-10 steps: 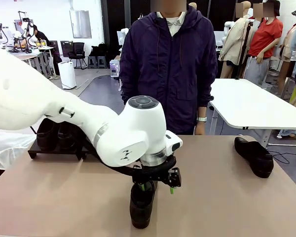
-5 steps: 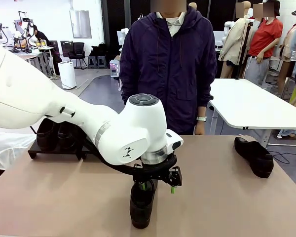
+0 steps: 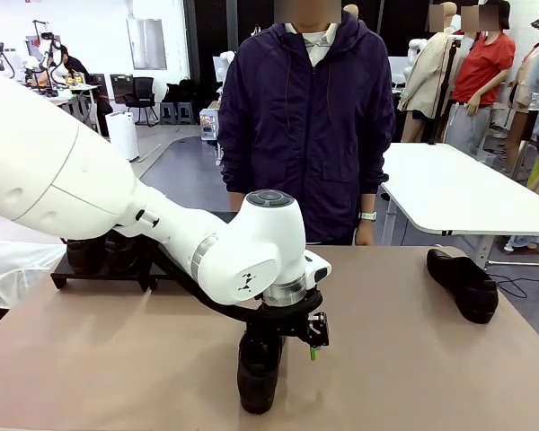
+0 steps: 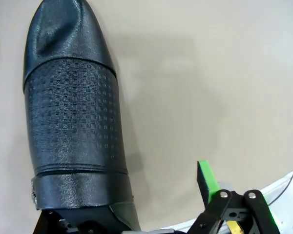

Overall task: Organize the shoes by placing them on the stand.
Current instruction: Place the Shoe from the middle of the table onto the Shoes Stand.

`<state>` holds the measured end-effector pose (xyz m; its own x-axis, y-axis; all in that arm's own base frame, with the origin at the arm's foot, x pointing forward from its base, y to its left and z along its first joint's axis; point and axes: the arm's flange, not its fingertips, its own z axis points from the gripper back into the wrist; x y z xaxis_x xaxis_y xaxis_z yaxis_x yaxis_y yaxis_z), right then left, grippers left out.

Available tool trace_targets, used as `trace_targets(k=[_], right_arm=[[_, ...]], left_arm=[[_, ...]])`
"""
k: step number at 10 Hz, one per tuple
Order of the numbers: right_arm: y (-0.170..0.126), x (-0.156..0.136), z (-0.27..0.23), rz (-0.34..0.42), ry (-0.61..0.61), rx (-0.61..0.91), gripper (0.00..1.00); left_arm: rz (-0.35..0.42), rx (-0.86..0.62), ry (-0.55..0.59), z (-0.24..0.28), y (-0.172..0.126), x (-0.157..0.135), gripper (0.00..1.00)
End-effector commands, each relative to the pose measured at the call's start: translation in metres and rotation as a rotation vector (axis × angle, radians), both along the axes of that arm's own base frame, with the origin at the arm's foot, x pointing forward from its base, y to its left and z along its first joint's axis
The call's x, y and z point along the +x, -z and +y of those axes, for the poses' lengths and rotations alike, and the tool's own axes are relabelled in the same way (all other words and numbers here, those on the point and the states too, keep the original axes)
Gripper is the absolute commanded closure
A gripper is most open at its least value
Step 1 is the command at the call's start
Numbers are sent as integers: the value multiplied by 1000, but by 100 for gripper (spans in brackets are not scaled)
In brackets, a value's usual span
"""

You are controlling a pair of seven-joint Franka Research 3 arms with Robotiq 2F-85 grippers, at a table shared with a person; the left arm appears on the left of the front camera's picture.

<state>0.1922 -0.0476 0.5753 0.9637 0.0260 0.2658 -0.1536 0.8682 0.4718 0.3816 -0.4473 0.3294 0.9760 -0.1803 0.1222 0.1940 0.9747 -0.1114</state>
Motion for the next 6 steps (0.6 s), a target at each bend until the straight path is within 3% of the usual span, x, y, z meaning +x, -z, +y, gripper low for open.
trace_targets(k=[1, 6], right_arm=[[-5, 1, 0, -10, -23, 12, 0], [-5, 1, 0, -10, -23, 12, 0]], left_arm=[[-23, 18, -11, -4, -7, 1, 100], [-29, 35, -31, -1, -8, 2, 100]])
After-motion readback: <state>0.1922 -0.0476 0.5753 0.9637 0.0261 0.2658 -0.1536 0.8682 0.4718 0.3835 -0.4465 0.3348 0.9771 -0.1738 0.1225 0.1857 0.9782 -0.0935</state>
